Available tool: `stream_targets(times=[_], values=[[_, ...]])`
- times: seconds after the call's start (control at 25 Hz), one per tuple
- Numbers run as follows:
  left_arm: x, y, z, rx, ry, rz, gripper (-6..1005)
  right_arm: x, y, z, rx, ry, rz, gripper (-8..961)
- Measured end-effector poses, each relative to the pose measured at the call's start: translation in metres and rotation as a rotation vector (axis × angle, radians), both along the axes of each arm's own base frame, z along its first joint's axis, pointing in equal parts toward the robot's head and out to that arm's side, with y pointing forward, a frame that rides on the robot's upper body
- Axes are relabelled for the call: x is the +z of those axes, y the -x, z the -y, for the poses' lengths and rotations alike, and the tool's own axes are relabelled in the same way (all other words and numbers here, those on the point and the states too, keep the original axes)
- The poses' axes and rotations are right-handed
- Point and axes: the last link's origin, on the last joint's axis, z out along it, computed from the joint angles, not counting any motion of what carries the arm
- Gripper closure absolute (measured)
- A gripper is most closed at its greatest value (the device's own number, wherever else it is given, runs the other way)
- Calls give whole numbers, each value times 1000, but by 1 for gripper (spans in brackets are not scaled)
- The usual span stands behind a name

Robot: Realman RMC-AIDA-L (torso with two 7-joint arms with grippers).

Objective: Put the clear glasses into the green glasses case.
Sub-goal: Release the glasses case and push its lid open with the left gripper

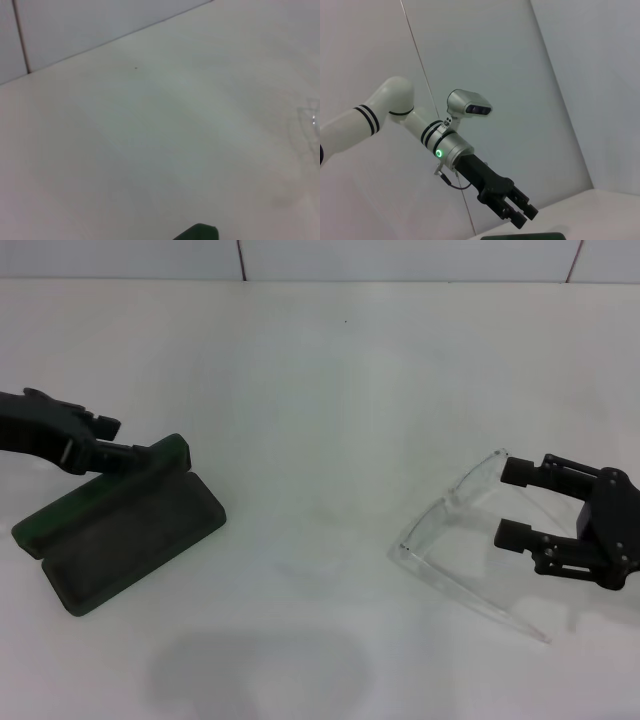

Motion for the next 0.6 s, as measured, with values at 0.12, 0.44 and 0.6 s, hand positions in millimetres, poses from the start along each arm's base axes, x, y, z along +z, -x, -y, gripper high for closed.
stream_targets(times=[0.12,0.44,0.6], values=[[2,4,0,15,-2,-21,368,0,3,-3,12,0,0,173],[-9,12,0,66,47,-138,403,1,7,-11,29,-8,12,174],[-10,11,-1,61,50,-146,480,2,10,-15,42,-13,15,174]])
